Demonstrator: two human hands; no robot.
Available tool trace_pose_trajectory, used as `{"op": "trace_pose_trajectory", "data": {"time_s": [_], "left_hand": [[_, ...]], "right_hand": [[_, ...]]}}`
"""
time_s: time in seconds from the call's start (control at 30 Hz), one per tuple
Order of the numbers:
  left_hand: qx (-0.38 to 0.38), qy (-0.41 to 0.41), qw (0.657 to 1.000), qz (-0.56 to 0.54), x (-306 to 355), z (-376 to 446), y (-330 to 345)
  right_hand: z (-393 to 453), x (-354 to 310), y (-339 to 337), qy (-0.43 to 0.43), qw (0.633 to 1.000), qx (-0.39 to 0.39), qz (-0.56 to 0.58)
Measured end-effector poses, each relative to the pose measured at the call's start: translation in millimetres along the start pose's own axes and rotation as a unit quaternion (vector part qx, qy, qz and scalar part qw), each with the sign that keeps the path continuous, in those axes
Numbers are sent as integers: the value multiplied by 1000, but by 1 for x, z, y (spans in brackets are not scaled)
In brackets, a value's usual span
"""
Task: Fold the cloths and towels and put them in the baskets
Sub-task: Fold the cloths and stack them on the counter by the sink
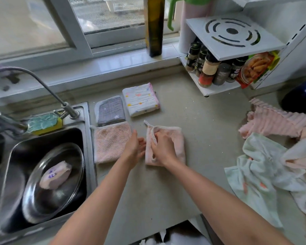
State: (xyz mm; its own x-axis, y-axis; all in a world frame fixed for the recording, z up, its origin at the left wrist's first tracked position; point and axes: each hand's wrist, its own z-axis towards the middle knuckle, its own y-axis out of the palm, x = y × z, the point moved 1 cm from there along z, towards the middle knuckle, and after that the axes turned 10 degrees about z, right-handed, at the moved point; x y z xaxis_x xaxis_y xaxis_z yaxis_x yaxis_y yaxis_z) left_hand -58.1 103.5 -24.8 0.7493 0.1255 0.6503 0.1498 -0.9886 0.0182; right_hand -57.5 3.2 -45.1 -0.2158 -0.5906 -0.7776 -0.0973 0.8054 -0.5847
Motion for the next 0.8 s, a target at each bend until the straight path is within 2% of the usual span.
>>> {"op": "trace_pose_trajectory", "data": {"time_s": [0.23,0.33,0.37,0.43,0.5,0.57,0.67,0.8], "left_hand": [[-3,6,1000,26,-5,15,-11],[-14,17,999,35,-5,14,-11],[-10,39,996,75,-7,19,-11],[36,93,960,261,-8,29,-11],[103,131,892,420,-3,31,-3],[138,142,857,476,1,30,9],[176,102,847,491,-1,33,26],[218,88,782,577,-8,37,40]], "right_hand": [[-1,5,12,-34,997,-67,-21],[-1,11,-11,-29,990,-121,74],[0,15,-23,-25,989,-103,103],[5,27,-49,-43,994,11,99],[16,40,-71,-34,994,95,41],[31,52,-83,11,999,44,23],[46,60,-85,33,995,-86,40],[53,62,-85,31,986,-146,80]]}}
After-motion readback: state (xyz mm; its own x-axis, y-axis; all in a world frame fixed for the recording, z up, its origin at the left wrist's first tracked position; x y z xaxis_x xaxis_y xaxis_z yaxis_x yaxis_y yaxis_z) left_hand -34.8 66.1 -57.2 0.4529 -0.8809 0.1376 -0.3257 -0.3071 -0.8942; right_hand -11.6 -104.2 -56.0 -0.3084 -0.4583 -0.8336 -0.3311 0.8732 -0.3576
